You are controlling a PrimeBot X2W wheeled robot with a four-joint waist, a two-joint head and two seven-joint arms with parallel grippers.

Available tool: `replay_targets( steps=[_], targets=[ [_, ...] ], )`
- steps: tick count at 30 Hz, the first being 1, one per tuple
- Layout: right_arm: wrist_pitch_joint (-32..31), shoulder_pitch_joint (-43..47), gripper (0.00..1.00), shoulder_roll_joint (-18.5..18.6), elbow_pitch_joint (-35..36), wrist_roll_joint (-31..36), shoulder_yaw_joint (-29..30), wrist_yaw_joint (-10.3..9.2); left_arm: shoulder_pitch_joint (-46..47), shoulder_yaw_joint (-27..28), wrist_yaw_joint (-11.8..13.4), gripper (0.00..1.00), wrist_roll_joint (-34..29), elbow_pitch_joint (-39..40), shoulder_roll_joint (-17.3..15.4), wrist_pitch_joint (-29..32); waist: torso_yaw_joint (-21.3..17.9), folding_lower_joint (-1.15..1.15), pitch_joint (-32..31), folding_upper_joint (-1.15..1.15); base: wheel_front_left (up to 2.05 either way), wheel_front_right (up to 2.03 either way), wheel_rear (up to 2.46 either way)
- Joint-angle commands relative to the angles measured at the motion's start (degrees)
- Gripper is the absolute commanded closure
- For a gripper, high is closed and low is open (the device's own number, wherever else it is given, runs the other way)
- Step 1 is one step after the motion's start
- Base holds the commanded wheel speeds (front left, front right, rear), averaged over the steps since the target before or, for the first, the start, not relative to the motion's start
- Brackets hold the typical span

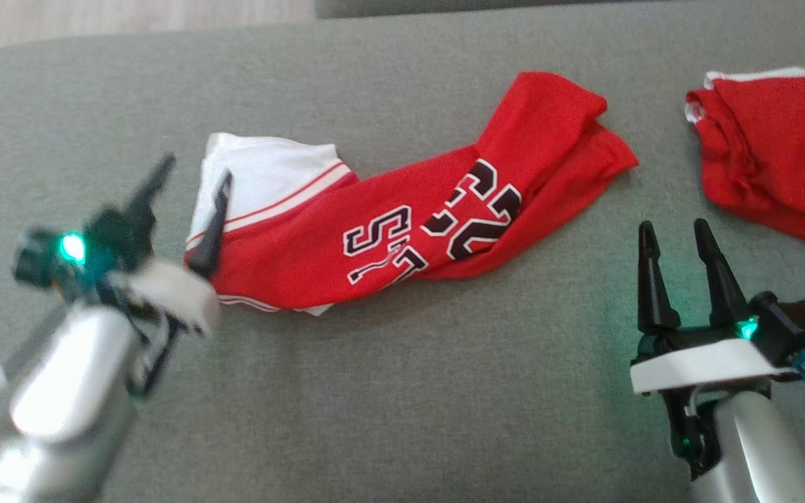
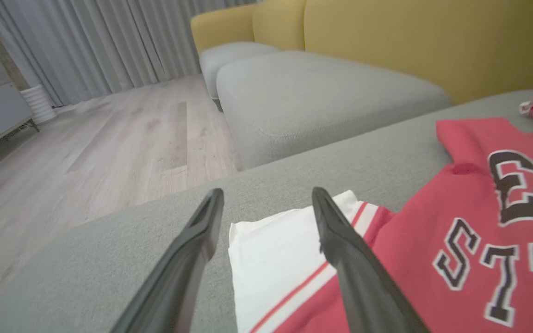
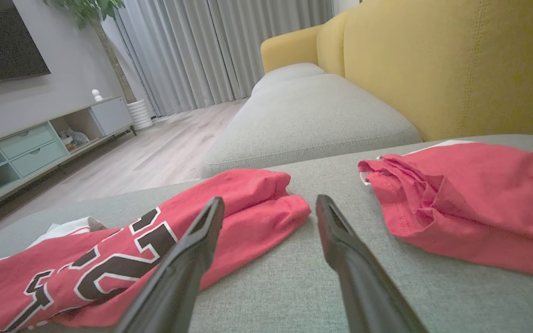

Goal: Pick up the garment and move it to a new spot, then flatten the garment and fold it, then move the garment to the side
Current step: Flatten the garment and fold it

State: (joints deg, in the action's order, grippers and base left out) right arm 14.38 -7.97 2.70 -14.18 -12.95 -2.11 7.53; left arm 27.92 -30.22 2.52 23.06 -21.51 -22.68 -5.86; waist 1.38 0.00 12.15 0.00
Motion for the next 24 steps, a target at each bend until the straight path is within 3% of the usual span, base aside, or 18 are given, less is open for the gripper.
replay_targets(
  steps=[1,5,8,16,24],
  targets=[
    [0.6,-2.4,0.0,0.2,2.1,0.4,-1.9,-0.04,6.2,1.7,-1.6,0.0,0.0,-0.5,-2.8,2.9,-1.4,0.0,1.8,0.0,0.0,0.0,0.0],
    [0.6,-3.7,0.0,0.2,2.3,0.0,-3.1,-0.04,14.6,1.0,-7.3,0.0,2.9,-8.1,-4.6,13.1,-3.7,0.0,4.4,0.0,0.0,0.0,0.0],
    [0.6,-4.7,0.0,0.2,2.5,-0.4,-3.8,-0.04,20.2,-0.2,-9.3,0.0,5.3,-12.8,-5.9,20.0,-5.5,0.0,6.3,0.0,0.0,0.0,0.0],
    [0.6,-6.3,0.0,0.2,2.8,-1.8,-4.4,-0.04,27.3,-8.8,-10.0,0.0,15.4,-17.0,-9.9,35.1,-9.0,0.0,9.4,0.0,0.0,0.0,0.0],
    [0.6,-6.8,0.0,0.2,3.1,-2.2,-4.3,-0.04,28.6,-15.9,-10.0,0.0,23.1,-15.8,-14.2,42.5,-10.2,0.0,10.3,0.0,0.0,0.0,0.0]
  ],
)
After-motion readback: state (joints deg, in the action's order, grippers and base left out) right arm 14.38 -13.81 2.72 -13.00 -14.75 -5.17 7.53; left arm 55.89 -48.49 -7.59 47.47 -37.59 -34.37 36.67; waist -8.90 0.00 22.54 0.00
